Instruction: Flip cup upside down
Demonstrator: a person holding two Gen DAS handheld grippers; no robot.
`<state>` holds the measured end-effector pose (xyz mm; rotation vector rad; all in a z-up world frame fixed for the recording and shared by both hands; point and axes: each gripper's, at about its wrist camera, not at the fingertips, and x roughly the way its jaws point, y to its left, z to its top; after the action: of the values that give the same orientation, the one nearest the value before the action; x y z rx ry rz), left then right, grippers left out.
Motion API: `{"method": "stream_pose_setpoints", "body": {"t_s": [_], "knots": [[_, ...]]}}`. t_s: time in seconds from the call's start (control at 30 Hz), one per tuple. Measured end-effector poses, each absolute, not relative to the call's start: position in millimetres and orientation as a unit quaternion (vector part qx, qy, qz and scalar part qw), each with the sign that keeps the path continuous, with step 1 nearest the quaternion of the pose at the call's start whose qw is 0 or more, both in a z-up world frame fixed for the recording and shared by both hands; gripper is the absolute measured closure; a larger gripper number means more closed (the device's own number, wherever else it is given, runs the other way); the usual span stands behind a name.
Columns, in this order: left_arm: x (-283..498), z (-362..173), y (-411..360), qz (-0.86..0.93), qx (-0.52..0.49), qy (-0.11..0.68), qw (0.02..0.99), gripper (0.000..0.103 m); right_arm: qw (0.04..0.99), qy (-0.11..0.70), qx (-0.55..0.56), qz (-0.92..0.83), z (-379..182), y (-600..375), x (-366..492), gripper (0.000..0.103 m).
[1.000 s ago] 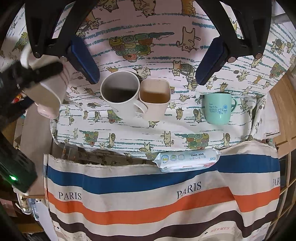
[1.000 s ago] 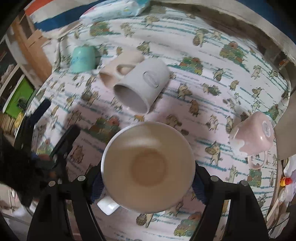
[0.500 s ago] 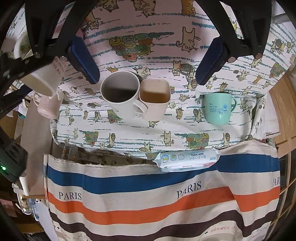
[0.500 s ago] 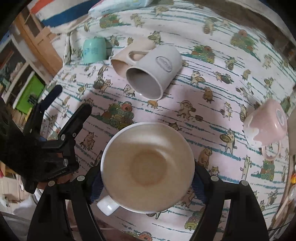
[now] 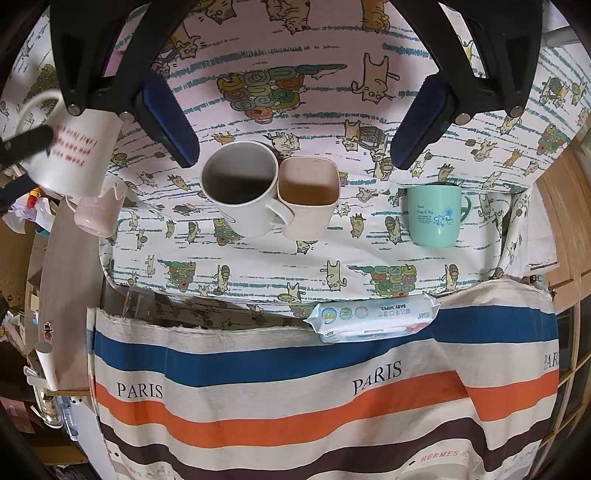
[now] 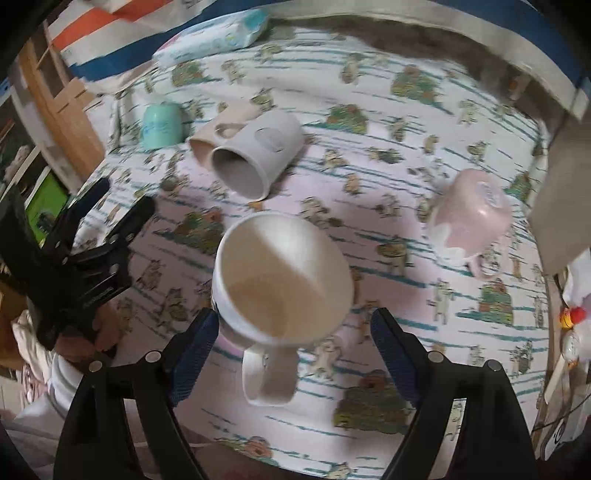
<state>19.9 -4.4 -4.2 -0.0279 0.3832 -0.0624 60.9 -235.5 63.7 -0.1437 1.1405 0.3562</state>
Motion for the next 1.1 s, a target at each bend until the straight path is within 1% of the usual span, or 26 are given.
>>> {"method": "stream_pose_setpoints", "body": {"t_s": [0.03,0.07,0.3,0.47,0.57,0.67,0.8,0.97,1.1], "knots": [[19.9,-4.2,-4.4,-0.031,-0.014,0.191,0.981,0.000,0.823,0.539,-0.063,0.169,61.2,-238.0,64.7,0.021],[19.8,-4.2,-4.2,-0.030,-0.014,0.191,0.981,0.000,0.820,0.543,-0.061,0.172,57.8,-238.8,68.0,0.028],[19.9,-4.0,-2.8,-0.030,-0.013,0.192,0.981,0.000,0.832,0.512,-0.075,0.200,53.6,-230.9,89.5,0.028],[20.0,-4.0,-3.3,-0.030,-0.014,0.192,0.981,0.000,0.821,0.536,-0.073,0.185,33.3,-231.4,110.9,0.026],[20.0,-3.9,-3.4,-0.030,-0.014,0.191,0.981,0.000,0.811,0.544,-0.044,0.212,25.5,-231.1,110.9,0.027],[20.7,-4.7,-3.8,-0.031,-0.012,0.191,0.981,0.000,0.806,0.542,-0.057,0.231,21.8,-219.6,102.5,0.027],[20.9,-4.8,-4.1,-0.031,-0.013,0.191,0.981,0.000,0.793,0.562,-0.075,0.222,10.6,-213.2,96.8,0.027],[20.1,-4.9,-4.5,-0.031,-0.014,0.191,0.981,0.000,0.784,0.581,-0.049,0.216,-3.2,-230.4,91.8,0.027],[20.5,-4.8,-4.5,-0.031,-0.013,0.191,0.981,0.000,0.795,0.574,-0.041,0.193,-3.2,-245.9,89.0,0.027]]}}
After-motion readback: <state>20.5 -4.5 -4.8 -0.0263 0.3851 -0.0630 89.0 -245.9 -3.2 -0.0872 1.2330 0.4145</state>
